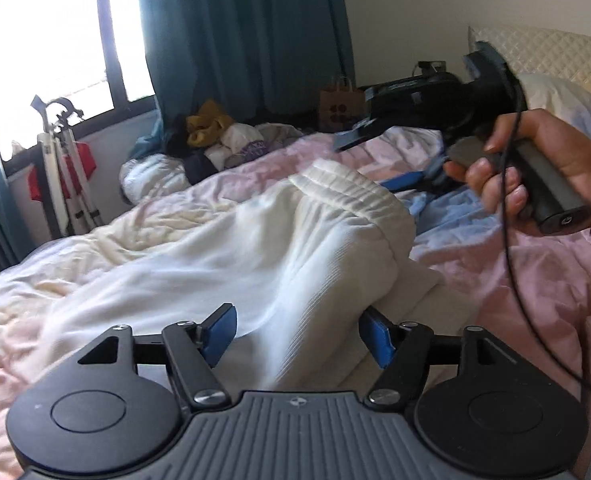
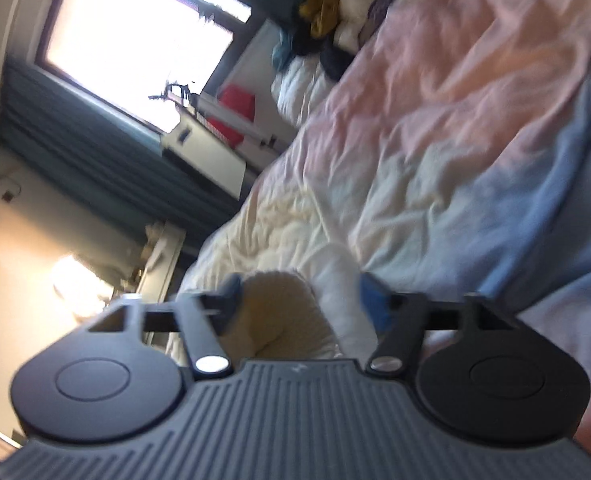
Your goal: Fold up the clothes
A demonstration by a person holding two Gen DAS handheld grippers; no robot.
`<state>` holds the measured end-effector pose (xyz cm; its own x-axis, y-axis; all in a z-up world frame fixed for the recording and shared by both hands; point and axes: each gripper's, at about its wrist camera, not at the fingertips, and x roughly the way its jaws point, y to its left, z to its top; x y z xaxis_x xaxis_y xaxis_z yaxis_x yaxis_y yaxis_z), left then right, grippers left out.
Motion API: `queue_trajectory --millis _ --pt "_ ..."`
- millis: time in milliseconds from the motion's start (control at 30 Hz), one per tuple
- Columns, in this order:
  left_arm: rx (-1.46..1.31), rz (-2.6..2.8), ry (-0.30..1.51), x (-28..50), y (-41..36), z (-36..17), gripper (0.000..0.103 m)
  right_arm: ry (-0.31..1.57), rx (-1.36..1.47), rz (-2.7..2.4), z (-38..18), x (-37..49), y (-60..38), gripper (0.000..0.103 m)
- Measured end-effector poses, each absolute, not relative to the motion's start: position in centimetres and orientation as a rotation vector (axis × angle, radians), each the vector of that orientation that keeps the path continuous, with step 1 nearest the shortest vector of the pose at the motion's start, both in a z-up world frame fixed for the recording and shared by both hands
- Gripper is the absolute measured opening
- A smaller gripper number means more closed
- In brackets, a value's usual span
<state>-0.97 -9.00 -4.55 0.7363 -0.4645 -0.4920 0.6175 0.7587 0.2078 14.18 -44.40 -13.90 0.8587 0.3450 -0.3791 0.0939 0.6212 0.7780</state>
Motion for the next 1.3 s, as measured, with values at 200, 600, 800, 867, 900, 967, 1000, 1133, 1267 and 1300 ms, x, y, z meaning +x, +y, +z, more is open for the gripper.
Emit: queue_trajectory --millis 200,600,800,867,900,967,1000,1133,1267,1300 --pt "0.429 -0.491 0.412 -2.9 -6.1 -3.8 0.076 0.518 0.749 0.101 -11.3 10.0 -42.3 0.084" --pt "0.521 -0.386 0.412 -5.0 -5.5 -4.4 0.077 0.498 0.569 0.074 -9.9 4.7 -34.2 0.083" --pt "0.599 -0.393 0.39 -4.6 -6.4 -5.5 0.078 0.519 0.626 0.1 -11.7 6.2 -33.3 0.083" --pt "0.603 -0.393 0.388 -4.3 -6.6 -5.7 0.077 0.516 0.591 0.097 -11.8 6.5 -32.8 0.082" --pt "0.604 -0.393 0.387 -4.2 -6.7 -5.8 0.077 0.516 0.573 0.091 -11.8 6.6 -32.6 0.076" --pt "0.595 -0.394 0.387 -3.9 -6.7 -5.9 0.069 0.52 0.545 0.073 -11.9 6.7 -32.3 0.065" --pt "0.589 -0.396 0.387 -3.8 -6.7 -5.9 0.066 0.525 0.524 0.056 -11.9 6.7 -32.2 0.052" --pt "0.527 -0.448 0.416 -3.4 -6.4 -5.6 0.022 0.533 0.468 0.033 -11.5 6.3 -32.0 0.04" --pt "0.464 -0.489 0.446 -3.5 -6.1 -5.0 0.013 0.526 0.444 -0.004 -11.1 5.4 -31.7 0.038" --pt "0.444 -0.497 0.456 -3.5 -5.9 -4.9 0.013 0.53 0.453 -0.013 -11.3 5.3 -31.8 0.038"
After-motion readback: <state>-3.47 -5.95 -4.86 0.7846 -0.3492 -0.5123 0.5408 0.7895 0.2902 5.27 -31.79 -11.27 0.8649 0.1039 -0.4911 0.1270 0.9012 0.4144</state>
